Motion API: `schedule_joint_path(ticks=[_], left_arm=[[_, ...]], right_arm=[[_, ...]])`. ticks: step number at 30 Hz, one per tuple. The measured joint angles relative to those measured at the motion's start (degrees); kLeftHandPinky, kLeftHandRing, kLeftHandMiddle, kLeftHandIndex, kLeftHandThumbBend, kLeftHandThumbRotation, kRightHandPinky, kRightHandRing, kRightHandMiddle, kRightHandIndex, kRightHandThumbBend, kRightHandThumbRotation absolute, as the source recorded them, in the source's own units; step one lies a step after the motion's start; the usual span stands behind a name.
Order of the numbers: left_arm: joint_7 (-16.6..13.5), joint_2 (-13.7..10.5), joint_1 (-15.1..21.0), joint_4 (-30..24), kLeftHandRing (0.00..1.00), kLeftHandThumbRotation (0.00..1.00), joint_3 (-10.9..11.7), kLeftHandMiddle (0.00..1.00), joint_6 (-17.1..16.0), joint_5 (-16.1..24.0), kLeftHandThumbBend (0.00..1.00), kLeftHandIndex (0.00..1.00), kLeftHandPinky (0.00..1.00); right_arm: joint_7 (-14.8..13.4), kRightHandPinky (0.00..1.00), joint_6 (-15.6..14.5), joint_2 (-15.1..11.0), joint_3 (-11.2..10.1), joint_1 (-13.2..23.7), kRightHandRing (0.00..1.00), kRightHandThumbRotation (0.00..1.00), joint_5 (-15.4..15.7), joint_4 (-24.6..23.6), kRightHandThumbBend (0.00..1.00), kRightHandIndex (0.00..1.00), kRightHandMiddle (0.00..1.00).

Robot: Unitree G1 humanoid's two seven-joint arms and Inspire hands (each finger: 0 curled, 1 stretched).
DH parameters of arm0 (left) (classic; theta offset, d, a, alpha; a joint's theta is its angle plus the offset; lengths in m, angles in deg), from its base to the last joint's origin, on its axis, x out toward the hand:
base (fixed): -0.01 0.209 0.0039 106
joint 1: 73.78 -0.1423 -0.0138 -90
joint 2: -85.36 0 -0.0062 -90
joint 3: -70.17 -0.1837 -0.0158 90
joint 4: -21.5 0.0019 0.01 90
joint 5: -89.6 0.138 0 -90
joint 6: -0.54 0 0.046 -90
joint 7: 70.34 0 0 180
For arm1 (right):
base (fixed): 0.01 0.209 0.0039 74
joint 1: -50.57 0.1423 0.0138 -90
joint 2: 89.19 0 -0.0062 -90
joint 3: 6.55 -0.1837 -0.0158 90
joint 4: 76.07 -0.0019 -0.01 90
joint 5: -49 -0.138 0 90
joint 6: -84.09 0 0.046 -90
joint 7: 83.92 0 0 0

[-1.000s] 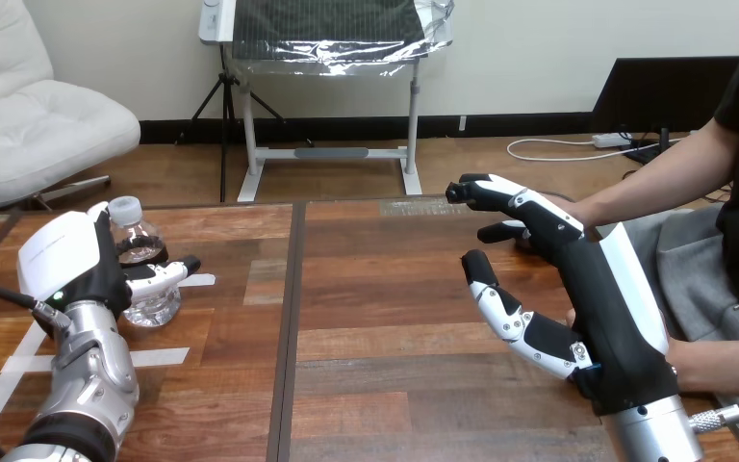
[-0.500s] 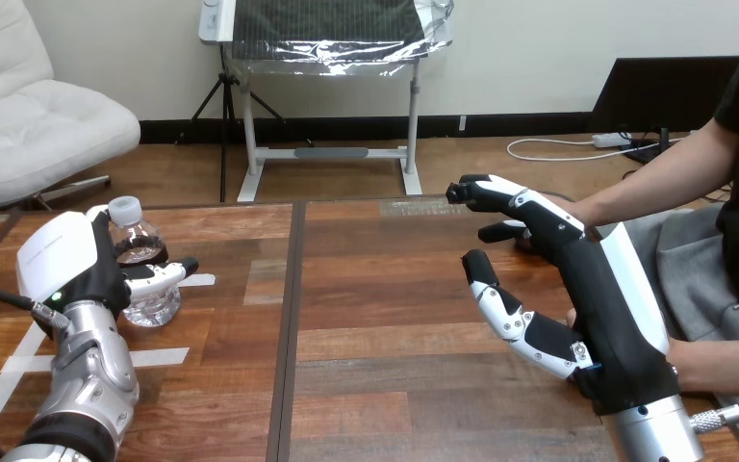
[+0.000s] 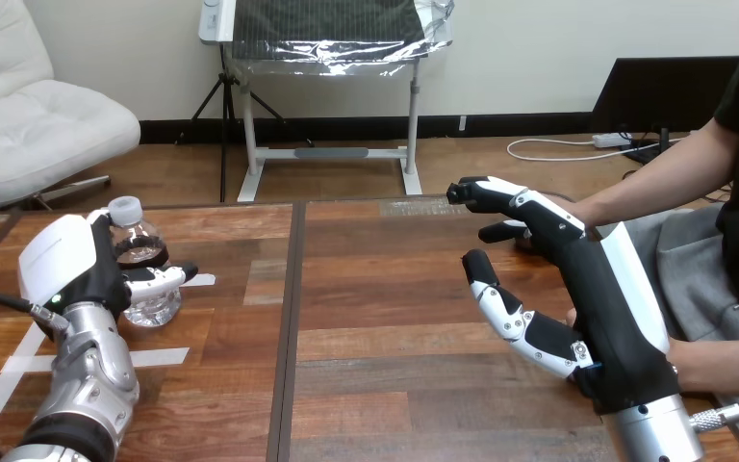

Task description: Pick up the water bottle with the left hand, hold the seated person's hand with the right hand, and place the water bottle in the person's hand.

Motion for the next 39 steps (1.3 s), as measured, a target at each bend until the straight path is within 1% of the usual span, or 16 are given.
schedule_joint_path(ticks=[5, 7, 9, 14, 16, 21, 25, 39], left_arm=[[1.20, 0.00, 0.06, 0.00, 0.68, 0.18, 1.29, 0.72, -1.10, -1.83, 0.81, 0.73, 0.60], [1.75, 0.00, 0.07, -0.01, 0.65, 0.13, 1.66, 0.69, -1.39, -2.65, 0.80, 0.70, 0.57], [2.33, 0.00, 0.07, -0.01, 0.63, 0.10, 2.01, 0.67, -1.64, -3.29, 0.80, 0.68, 0.55], [2.97, 0.05, 0.06, 0.01, 0.56, 0.04, 2.19, 0.61, -2.00, -3.85, 0.79, 0.62, 0.49], [2.98, 0.10, 0.06, 0.03, 0.52, 0.02, 2.21, 0.57, -2.41, -3.97, 0.79, 0.59, 0.45], [3.06, 0.13, 0.06, 0.06, 0.48, 0.01, 2.23, 0.53, -3.71, -4.18, 0.78, 0.56, 0.41], [3.06, 0.16, 0.06, 0.05, 0.46, 0.00, 2.24, 0.51, -4.49, -4.22, 0.77, 0.54, 0.40], [2.86, 0.55, 0.04, 0.11, 0.46, 0.00, 2.20, 0.50, -5.91, -4.18, 0.76, 0.53, 0.39]], right_arm=[[0.00, 0.67, 0.00, -0.02, -0.12, 0.20, 0.78, 0.00, 0.00, 0.23, 0.25, 0.73, 0.82], [0.00, 0.67, 0.00, -0.02, -0.23, 0.22, 0.78, 0.00, 0.03, 0.24, 0.25, 0.73, 0.82], [0.00, 0.67, 0.00, -0.03, -0.35, 0.25, 0.78, 0.00, 0.07, 0.24, 0.25, 0.73, 0.81], [0.00, 0.67, 0.01, -0.05, -0.77, 0.32, 0.78, 0.00, 0.07, 0.24, 0.26, 0.73, 0.81], [0.00, 0.67, 0.04, -0.06, -1.00, 0.34, 0.78, 0.00, 0.07, 0.24, 0.26, 0.73, 0.81], [0.00, 0.67, 0.14, -0.09, -1.45, 0.36, 0.78, 0.00, 0.07, 0.24, 0.26, 0.73, 0.81], [0.00, 0.67, 0.13, -0.12, -1.61, 0.36, 0.77, 0.00, 0.07, 0.24, 0.26, 0.73, 0.81], [0.00, 0.66, 0.18, -0.76, -1.67, 0.36, 0.77, 0.00, 0.04, 0.24, 0.27, 0.72, 0.80]])
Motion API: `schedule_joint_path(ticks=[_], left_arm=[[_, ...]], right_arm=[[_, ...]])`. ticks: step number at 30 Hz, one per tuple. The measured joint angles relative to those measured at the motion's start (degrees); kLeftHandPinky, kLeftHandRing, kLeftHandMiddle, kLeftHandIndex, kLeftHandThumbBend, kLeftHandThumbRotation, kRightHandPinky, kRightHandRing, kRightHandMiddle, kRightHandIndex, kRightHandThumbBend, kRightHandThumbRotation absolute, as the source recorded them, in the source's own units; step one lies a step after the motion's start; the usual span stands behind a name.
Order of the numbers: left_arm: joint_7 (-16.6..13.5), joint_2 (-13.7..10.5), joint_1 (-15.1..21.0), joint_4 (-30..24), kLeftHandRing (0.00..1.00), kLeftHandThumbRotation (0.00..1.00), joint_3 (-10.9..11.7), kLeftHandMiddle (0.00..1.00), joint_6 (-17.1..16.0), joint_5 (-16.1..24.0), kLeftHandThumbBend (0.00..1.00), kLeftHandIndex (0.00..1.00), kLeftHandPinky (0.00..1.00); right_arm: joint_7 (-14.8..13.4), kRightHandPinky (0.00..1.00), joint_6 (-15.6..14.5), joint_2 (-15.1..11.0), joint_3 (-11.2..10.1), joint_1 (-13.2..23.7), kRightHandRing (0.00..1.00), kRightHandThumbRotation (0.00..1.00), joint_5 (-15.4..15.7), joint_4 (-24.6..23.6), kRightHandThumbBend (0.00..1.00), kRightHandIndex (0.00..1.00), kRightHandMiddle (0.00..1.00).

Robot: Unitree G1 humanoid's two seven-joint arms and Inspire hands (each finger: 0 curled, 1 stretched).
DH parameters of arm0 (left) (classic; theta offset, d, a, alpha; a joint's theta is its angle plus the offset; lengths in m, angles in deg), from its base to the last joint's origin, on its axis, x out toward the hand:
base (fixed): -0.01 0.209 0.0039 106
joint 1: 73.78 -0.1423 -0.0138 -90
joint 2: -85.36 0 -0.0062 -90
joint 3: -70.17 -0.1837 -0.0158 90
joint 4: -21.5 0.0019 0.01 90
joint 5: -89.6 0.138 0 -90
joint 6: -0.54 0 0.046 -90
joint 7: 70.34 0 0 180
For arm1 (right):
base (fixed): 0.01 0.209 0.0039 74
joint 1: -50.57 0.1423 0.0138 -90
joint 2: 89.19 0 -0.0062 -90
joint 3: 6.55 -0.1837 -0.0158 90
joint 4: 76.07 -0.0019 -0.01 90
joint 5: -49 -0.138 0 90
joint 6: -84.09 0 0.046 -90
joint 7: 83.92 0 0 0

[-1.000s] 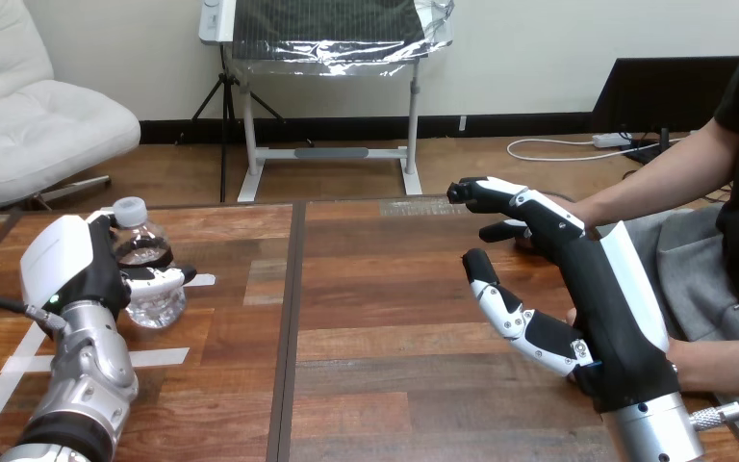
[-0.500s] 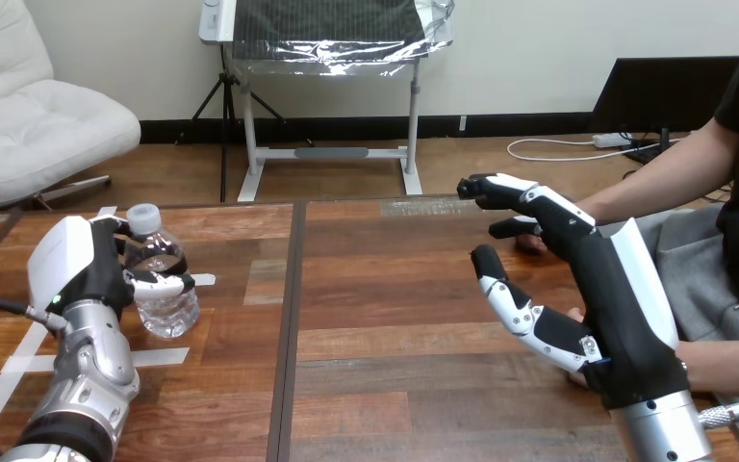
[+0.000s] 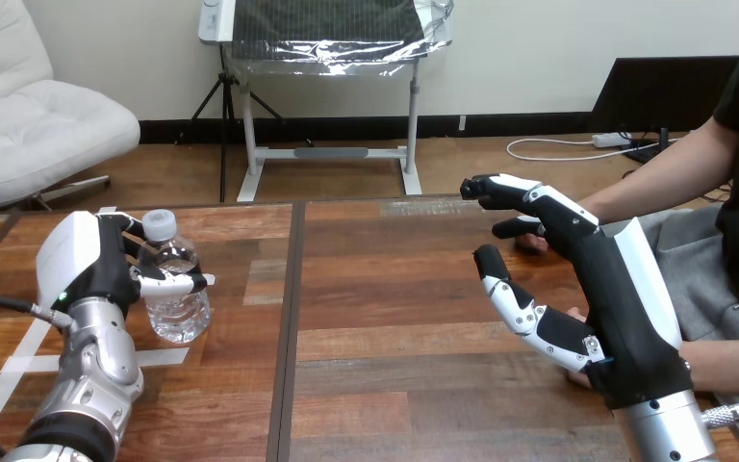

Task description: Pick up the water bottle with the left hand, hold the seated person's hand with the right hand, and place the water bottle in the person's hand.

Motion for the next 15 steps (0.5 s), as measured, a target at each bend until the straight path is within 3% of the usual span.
schedule_joint_path(ticks=[15], left_arm=[[-1.01, 0.30, -0.36, 0.46, 0.45, 0.00, 0.01, 0.49, -1.45, -0.04, 0.75, 0.52, 0.38]], right_arm=[[-0.01, 0.65, 0.45, -1.19, -0.01, 0.04, 0.76, 0.00, -0.06, 0.12, 0.28, 0.72, 0.80]])
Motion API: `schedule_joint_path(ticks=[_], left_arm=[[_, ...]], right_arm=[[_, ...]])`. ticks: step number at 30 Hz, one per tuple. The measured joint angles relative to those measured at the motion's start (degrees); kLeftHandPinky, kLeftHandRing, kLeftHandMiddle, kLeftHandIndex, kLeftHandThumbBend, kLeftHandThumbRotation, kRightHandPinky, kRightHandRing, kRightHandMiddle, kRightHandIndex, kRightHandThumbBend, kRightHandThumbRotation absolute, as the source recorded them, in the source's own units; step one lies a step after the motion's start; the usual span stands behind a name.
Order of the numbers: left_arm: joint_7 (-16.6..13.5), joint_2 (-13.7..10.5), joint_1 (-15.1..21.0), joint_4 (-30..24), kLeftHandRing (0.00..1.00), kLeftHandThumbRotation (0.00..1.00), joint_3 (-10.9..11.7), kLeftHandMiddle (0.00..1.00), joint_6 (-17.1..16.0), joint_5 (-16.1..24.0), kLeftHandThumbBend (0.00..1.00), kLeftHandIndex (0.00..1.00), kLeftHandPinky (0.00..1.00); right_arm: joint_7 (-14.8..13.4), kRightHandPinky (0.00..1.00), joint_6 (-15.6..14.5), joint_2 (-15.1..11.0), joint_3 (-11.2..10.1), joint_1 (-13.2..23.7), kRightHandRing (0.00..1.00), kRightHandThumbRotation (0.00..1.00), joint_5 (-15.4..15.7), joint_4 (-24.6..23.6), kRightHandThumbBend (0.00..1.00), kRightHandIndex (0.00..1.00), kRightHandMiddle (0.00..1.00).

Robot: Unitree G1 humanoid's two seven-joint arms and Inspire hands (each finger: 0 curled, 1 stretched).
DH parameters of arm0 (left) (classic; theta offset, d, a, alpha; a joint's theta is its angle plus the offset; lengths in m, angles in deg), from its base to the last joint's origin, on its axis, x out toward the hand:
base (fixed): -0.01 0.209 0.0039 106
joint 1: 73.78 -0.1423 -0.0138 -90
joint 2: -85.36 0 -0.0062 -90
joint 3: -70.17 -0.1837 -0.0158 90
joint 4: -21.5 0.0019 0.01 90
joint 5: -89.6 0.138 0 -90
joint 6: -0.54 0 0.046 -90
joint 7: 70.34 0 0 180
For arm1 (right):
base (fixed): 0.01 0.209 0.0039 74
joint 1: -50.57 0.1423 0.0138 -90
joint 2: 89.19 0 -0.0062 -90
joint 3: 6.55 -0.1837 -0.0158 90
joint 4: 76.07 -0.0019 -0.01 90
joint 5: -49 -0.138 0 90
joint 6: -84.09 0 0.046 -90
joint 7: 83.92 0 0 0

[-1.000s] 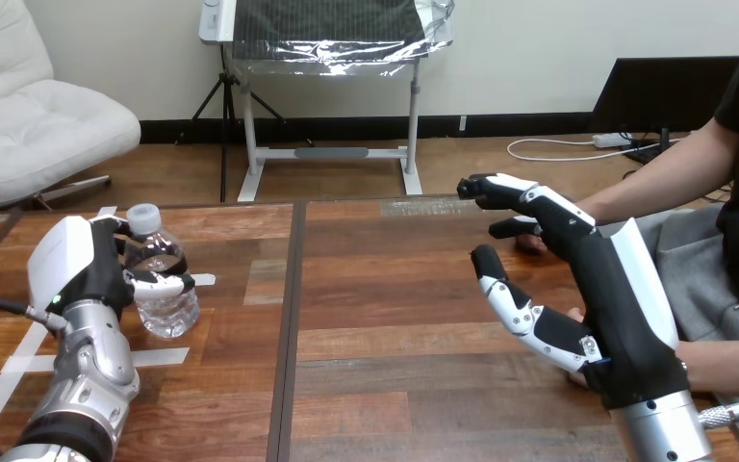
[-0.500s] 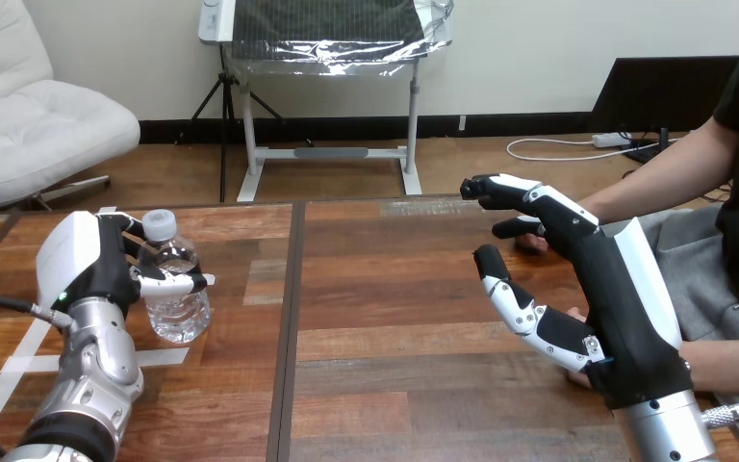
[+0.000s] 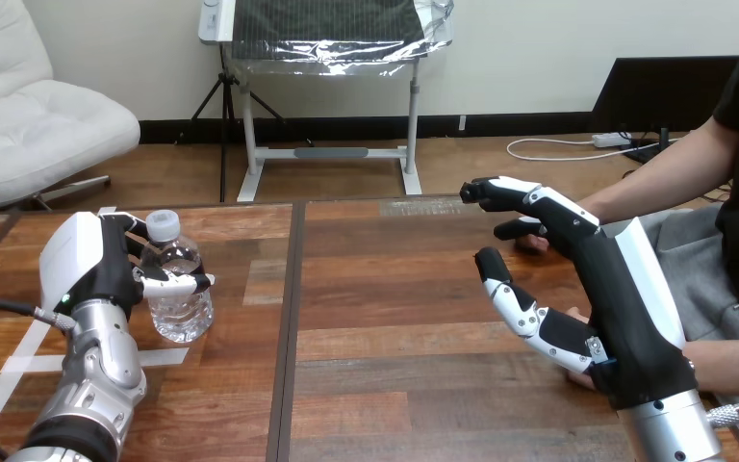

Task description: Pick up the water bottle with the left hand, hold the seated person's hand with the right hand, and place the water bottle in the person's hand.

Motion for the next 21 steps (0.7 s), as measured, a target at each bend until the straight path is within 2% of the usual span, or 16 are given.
schedule_joint_path(ticks=[21], left_arm=[[-2.18, 0.33, -1.19, 0.06, 0.41, 0.00, 0.01, 0.47, -2.21, -0.24, 0.72, 0.50, 0.35]], right_arm=[[-0.06, 0.65, 0.05, -0.01, -0.01, 0.01, 0.75, 0.00, 0.03, 0.08, 0.29, 0.71, 0.79]])
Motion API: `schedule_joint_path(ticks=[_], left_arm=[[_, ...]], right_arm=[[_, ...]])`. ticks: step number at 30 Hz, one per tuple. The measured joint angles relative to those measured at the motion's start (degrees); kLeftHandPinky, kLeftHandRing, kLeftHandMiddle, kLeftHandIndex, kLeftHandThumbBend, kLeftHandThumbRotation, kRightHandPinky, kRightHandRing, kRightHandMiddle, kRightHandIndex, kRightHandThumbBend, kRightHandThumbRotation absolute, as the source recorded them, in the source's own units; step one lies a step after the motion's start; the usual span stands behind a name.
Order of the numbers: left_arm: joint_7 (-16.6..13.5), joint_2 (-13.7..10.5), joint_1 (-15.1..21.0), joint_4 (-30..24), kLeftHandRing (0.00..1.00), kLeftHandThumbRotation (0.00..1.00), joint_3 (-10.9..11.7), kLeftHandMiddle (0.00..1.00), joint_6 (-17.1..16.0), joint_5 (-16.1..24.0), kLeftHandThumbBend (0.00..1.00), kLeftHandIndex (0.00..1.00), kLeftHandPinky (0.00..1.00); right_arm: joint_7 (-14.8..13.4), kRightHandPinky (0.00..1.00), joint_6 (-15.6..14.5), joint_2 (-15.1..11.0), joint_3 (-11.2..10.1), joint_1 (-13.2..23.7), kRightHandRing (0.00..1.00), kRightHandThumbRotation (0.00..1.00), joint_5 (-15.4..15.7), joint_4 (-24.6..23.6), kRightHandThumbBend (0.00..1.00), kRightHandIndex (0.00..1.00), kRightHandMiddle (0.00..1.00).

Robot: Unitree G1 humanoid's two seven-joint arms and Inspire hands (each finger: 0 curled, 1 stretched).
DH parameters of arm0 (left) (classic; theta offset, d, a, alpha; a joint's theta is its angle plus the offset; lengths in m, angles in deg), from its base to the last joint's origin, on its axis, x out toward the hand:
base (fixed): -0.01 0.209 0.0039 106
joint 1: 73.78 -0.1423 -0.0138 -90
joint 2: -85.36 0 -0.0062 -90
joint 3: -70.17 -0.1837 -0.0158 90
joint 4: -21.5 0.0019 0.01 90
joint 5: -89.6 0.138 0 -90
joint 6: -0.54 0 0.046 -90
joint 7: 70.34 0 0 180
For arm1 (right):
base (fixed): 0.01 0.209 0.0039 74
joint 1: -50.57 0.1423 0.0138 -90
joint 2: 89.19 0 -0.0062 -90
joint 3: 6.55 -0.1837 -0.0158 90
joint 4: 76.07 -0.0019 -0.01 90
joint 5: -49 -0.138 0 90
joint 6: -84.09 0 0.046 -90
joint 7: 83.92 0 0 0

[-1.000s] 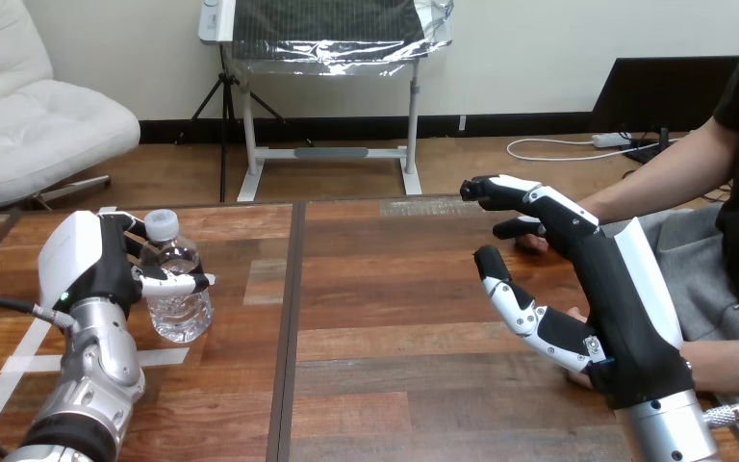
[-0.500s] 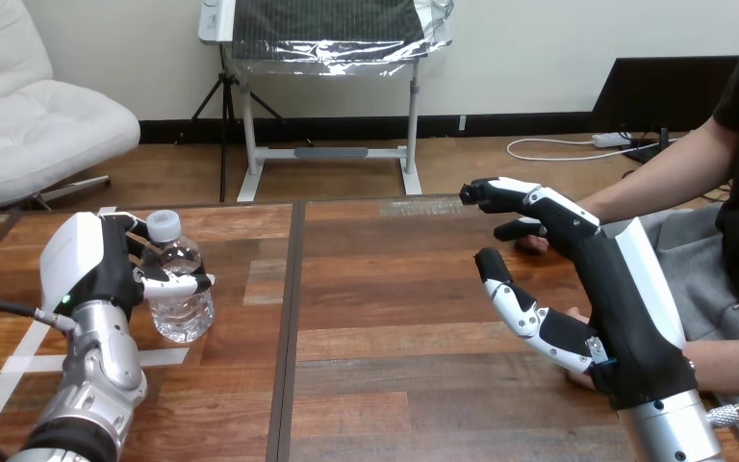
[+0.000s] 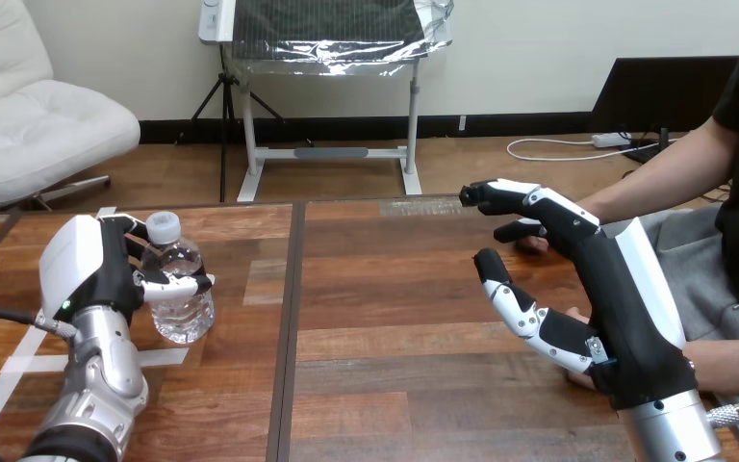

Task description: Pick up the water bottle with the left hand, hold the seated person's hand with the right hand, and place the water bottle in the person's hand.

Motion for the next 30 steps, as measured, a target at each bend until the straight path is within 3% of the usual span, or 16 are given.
schedule_joint_path(ticks=[19, 30], left_arm=[[-1.58, 0.60, -3.71, -1.71, 0.43, 0.00, 0.38, 0.46, -6.50, -0.82, 0.69, 0.49, 0.38], [-2.21, 1.75, -6.14, -4.24, 0.43, 0.00, 1.16, 0.46, -8.52, -0.93, 0.68, 0.48, 0.40]], right_arm=[[0.00, 0.65, 0.31, -0.06, -0.09, 0.09, 0.75, 0.00, -0.13, 0.30, 0.30, 0.72, 0.79], [0.02, 0.65, 0.30, -0.08, -0.12, 0.09, 0.76, 0.00, -0.19, 0.30, 0.30, 0.71, 0.79]])
